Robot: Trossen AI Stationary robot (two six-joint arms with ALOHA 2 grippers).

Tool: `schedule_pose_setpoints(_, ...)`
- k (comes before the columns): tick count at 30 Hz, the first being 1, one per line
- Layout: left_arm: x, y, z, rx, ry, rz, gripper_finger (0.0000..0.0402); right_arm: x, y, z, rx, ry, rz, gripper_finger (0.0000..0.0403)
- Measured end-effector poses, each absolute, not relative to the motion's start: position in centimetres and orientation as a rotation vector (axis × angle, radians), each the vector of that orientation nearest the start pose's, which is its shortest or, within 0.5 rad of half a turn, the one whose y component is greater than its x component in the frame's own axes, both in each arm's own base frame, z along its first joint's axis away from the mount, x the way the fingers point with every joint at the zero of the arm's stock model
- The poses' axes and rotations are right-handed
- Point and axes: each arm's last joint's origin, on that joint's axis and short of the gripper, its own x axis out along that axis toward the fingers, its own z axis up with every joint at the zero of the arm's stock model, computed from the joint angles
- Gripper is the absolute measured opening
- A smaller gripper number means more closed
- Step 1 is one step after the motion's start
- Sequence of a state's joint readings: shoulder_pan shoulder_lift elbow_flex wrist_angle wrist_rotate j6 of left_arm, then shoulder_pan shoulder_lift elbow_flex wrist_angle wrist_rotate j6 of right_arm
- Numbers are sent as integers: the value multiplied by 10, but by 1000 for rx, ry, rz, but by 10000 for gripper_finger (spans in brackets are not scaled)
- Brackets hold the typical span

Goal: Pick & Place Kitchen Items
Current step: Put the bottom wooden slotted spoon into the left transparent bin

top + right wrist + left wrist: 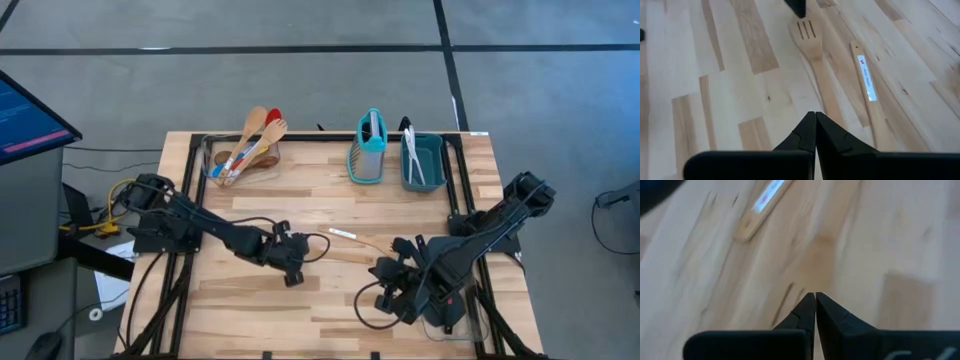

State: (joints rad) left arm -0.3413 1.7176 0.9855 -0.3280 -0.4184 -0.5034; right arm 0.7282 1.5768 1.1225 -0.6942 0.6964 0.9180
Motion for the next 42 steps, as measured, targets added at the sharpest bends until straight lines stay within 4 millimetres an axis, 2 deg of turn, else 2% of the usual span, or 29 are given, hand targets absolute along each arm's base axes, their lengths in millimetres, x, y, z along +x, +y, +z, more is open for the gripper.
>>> schedule_pose_setpoints(4,298,-91,153,-33,986,336,3,237,194,232,112,767,-332,0)
schedule_pose_setpoints(9,274,-82,142,-64,941,320,3,236,197,233,117,758,-315,0)
schedule_pose_setpoints(16,251,-81,168,-136,691,208,3,241,191,233,116,752,-339,0)
schedule_pose_setpoints(22,229,-74,188,-195,599,155,3,248,184,233,76,754,-343,0)
schedule_pose_setpoints(27,215,-69,194,-216,555,143,3,254,176,234,21,761,-341,0)
schedule_pose_setpoints(42,211,-68,194,-219,544,136,3,263,166,234,64,783,-337,0)
